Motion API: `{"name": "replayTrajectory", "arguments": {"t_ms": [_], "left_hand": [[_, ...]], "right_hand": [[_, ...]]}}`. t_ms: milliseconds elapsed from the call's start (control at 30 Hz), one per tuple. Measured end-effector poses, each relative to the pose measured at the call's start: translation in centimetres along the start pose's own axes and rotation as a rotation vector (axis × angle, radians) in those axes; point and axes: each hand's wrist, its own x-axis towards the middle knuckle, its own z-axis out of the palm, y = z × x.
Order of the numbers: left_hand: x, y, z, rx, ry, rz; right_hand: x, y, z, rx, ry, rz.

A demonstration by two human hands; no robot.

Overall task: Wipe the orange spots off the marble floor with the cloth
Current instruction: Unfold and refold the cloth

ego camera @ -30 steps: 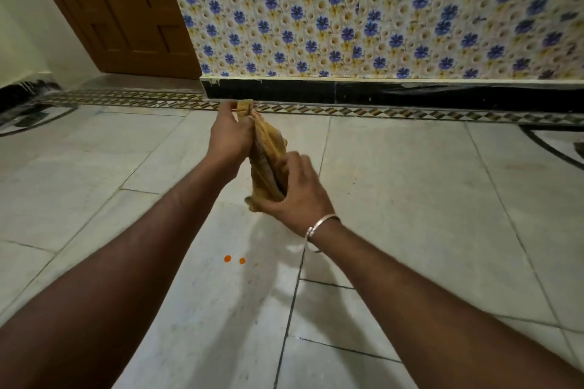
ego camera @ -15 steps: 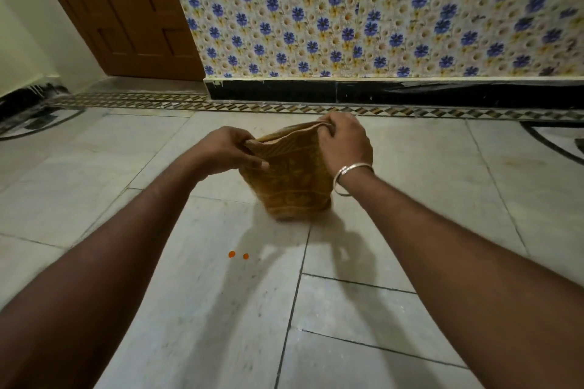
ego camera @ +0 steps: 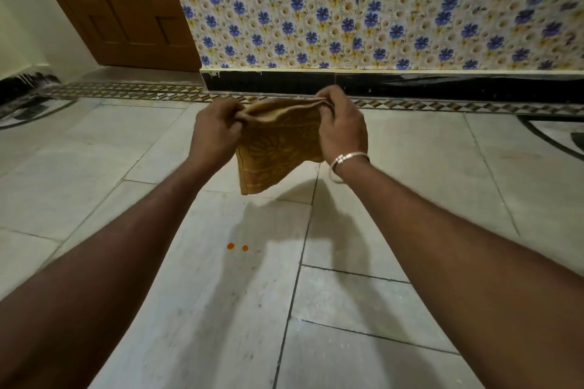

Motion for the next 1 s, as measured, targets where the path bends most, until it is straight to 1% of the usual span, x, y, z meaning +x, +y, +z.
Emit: {"name": "replayTrajectory", "arguments": {"t_ms": [33,67,133,167,233,333,367,433,467,533,600,633,667,700,767,833,900,933,967,1000], "left_hand": [[-0.9,-0.3,0.1,0.004,-0.129,-0.033],[-1.7,-0.6,0.3,0.032,-0.298,-0.061],[-3.2,-1.7,0.9,0.186,-0.631,-0.069],[-4.0,-2.4,1.4,0.274,-0.740,-0.050],[-5.5,-3.4,2.5,0.362,-0.879,-0.033],[-6.2,-4.4,3.3,0.335,-1.019,-0.075],[-6.0,-4.7,3.4,0.323,-1.034,-0.088],[-5.1,-5.1,3.8,0.297,-0.976,-0.103],[-4.7,-5.2,4.2,0.264,-0.910,-0.118],[-3.9,-5.7,5.4,0.189,-0.697,-0.163],[-3.9,-6.1,6.5,0.196,-0.461,-0.157],[-4.2,-6.2,7.1,0.219,-0.399,-0.140],[-4.5,-6.2,7.6,0.241,-0.385,-0.119],[-5.0,-6.3,8.2,0.270,-0.424,-0.098],[-6.4,-6.2,9.4,0.353,-0.579,-0.064],[-8.1,-6.3,10.6,0.438,-0.733,-0.039],[-9.5,-6.8,11.6,0.499,-0.825,0.006],[-10.0,-7.1,11.9,0.526,-0.842,0.035],[-10.2,-7.3,12.1,0.557,-0.841,0.061],[-10.2,-7.5,12.2,0.589,-0.828,0.091]], "right_hand": [[-1.0,0.9,0.0,0.040,-0.071,0.029],[-2.0,2.0,-0.2,0.062,-0.163,0.067],[-4.2,4.5,-0.6,0.035,-0.372,0.131],[-5.2,5.8,-0.8,-0.001,-0.460,0.161],[-7.1,7.8,-1.3,-0.045,-0.595,0.239],[-8.7,9.1,-1.8,-0.006,-0.712,0.344],[-8.7,9.3,-1.7,-0.001,-0.723,0.376],[-8.2,9.6,-1.4,-0.004,-0.687,0.432],[-7.9,9.7,-1.0,-0.010,-0.634,0.461],[-7.1,10.1,-0.2,-0.034,-0.469,0.507],[-6.6,10.5,0.2,-0.131,-0.316,0.463],[-6.7,10.9,0.3,-0.205,-0.293,0.431],[-7.0,11.2,0.3,-0.290,-0.309,0.394],[-7.8,11.9,0.3,-0.385,-0.355,0.354],[-9.8,13.0,0.1,-0.547,-0.441,0.260],[-11.9,14.0,0.0,-0.593,-0.532,0.200],[-13.6,14.4,0.4,-0.570,-0.661,0.206],[-14.2,14.4,0.7,-0.554,-0.701,0.225],[-14.5,14.3,1.1,-0.532,-0.706,0.266],[-14.5,13.9,1.6,-0.497,-0.668,0.349]]}}
